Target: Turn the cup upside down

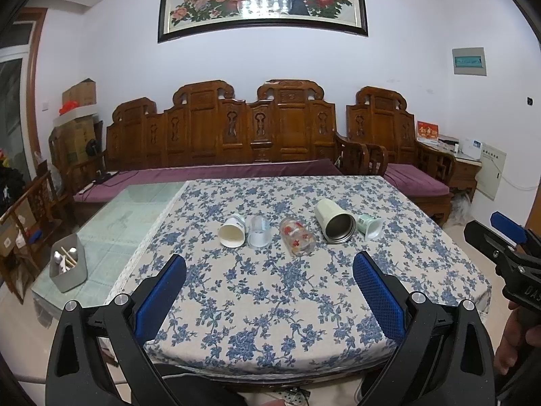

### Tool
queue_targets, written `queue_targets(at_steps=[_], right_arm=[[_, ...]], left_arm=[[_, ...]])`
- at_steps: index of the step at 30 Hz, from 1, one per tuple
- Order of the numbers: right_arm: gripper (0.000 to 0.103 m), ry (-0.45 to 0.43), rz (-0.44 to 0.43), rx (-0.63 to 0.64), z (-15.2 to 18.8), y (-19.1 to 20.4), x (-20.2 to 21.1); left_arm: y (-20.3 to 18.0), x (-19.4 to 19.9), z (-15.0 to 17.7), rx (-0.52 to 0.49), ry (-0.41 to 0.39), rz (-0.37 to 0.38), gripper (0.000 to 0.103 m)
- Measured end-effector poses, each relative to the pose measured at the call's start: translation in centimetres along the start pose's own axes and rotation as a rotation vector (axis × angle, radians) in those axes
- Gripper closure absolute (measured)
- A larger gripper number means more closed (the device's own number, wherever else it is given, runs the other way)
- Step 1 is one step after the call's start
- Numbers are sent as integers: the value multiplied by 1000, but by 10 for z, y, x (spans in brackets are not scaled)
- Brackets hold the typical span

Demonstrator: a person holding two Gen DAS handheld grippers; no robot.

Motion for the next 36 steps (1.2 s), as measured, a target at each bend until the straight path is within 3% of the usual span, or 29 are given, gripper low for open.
queue_targets(at_steps=[9, 21, 36], right_arm=[[2, 47, 1, -12, 7, -10, -19], [7, 179, 18, -28, 5, -64, -109], [21, 442, 42, -30, 19, -138, -252]], left_arm=[[-3, -9, 1, -14, 33, 9, 8], [-13, -98, -10, -63, 190, 82, 8], [-23, -222, 7, -90, 371, 118, 8]])
Point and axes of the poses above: each gripper's, at about its wrist camera, not at the fingertips, and x roughly against the way its jaws point, y to its left, z to its underside, the point moved 3 cm from there along -x, roughly the way its jaws point, and after that the axes turned 5 degrees about -y, right-handed, at the moved point
